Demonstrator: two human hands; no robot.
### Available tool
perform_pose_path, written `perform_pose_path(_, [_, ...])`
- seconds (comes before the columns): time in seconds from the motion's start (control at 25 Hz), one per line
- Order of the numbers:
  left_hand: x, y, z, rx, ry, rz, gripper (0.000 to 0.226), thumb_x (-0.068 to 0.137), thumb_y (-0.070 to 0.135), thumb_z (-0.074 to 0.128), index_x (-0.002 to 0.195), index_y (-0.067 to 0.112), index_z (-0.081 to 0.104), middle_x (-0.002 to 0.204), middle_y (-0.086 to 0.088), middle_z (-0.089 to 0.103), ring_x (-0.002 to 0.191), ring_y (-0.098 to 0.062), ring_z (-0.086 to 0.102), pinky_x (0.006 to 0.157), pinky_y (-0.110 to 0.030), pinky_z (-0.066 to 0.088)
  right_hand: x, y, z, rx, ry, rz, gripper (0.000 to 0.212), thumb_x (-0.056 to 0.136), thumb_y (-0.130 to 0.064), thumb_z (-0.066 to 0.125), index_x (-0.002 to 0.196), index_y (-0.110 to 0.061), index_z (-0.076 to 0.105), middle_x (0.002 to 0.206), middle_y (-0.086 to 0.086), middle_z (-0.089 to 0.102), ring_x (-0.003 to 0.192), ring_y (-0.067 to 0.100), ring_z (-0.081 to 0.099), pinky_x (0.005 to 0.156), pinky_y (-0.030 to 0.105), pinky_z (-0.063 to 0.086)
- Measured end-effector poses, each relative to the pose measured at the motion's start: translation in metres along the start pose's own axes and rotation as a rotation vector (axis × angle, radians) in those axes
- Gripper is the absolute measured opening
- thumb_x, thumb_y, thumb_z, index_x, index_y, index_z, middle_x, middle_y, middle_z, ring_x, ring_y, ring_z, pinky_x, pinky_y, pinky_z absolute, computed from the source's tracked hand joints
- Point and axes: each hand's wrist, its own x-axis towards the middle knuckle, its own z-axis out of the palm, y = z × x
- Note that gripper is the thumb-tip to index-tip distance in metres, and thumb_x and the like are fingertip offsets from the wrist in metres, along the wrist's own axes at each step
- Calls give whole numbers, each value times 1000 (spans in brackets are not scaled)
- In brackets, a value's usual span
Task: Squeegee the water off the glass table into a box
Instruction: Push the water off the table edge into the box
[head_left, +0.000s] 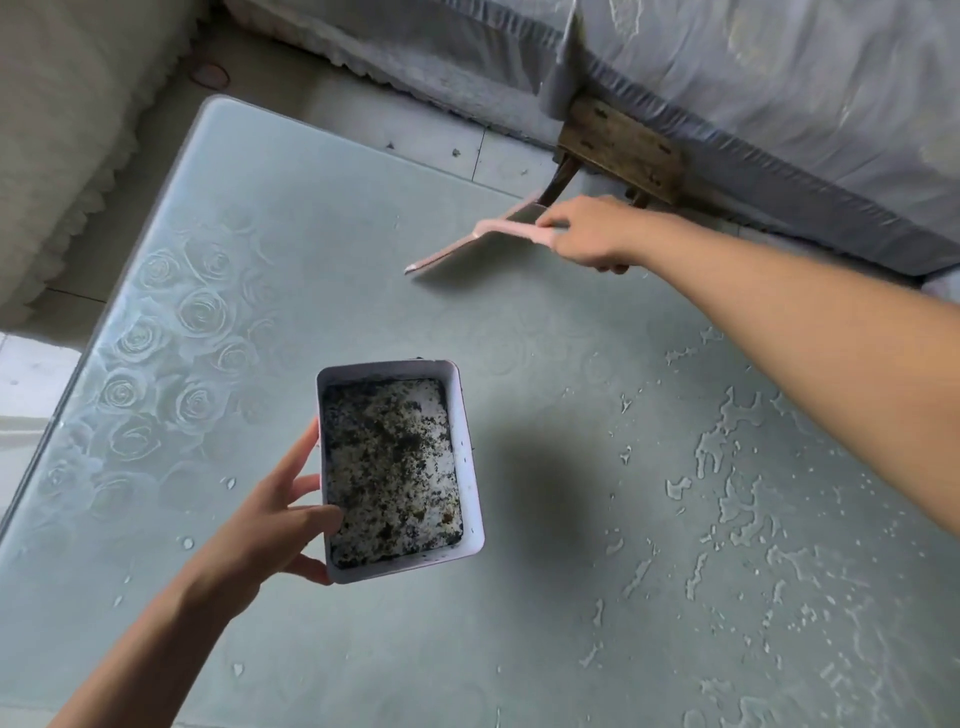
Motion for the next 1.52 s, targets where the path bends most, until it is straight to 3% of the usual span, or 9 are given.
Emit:
perform_pose_path(0.16, [10,11,1,36,-43,10,97,81,-15,52,136,61,28,110,3,69,86,-16,71,58,-52,58,-56,90,41,145,43,214,43,95,-25,35,130,-48,47,66,2,56,40,21,48,36,20,37])
perform_pose_path(0.28, [18,17,4,58,-62,10,96,82,-15,53,136,61,29,111,2,69,89,-18,71,58,-51,58,-133,143,81,172,42,352,46,98,-23,38,140,-42,40,54,-2,53,25,8,42,27,17,29])
perform_pose_path(0.44, [24,33,23,56,-96,-2,93,84,-13,55,143,52,26,107,-2,71,96,-23,68,59,-51,58,-210,141,115,195,-139,374,40,97,-25,43,134,-39,49,60,-2,57,41,10,48,39,24,35])
perform_pose_path(0.56, [27,47,41,75,-118,13,92,84,-12,55,143,52,26,102,-1,73,94,-22,69,58,-50,58,-181,159,79,226,-15,365,33,98,-30,41,125,-44,53,65,3,62,39,12,47,36,20,36])
perform_pose_path(0.8, [49,54,80,96,-143,63,90,82,-13,54,138,54,32,98,1,74,83,-17,72,53,-45,58,-79,233,42,632,184,757,39,99,-21,35,134,-32,51,64,4,38,49,13,32,39,12,28])
perform_pose_path(1.0, [58,63,115,106,-146,82,84,85,-12,52,135,54,34,98,-2,74,83,-20,72,53,-42,58,-138,203,100,488,127,553,55,96,-14,31,136,-52,33,58,6,54,31,14,47,32,18,35])
perform_pose_path(1.16, [44,73,145,89,-145,75,79,86,-10,53,126,57,40,94,-2,75,82,-19,72,57,-47,59,-216,187,110,538,-118,494,38,96,-33,35,127,-52,46,57,1,58,34,10,47,32,16,33])
perform_pose_path(1.4, [38,73,174,79,-129,106,83,84,-11,54,132,55,36,98,-5,74,85,-23,72,56,-47,58,-114,260,49,616,174,567,41,97,-20,34,133,-33,47,64,7,50,45,15,43,35,16,35])
perform_pose_path(1.52, [34,71,187,40,-77,108,82,83,-12,55,128,54,37,94,-2,75,83,-23,71,53,-45,58,-97,257,71,662,129,593,59,94,-6,32,147,-33,27,68,12,50,47,18,47,32,16,37])
